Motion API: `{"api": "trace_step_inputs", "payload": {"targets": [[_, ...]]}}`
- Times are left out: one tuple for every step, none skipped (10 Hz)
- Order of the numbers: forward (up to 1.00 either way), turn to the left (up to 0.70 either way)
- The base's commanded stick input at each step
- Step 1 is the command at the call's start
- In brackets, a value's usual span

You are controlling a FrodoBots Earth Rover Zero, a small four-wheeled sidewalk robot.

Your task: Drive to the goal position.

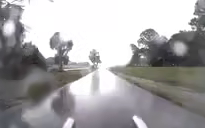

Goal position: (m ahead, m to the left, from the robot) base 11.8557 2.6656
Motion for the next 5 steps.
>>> {"api": "trace_step_inputs", "payload": {"targets": [[1.00,0.00],[1.00,0.00],[1.00,0.00],[1.00,0.00],[1.00,0.00]]}}
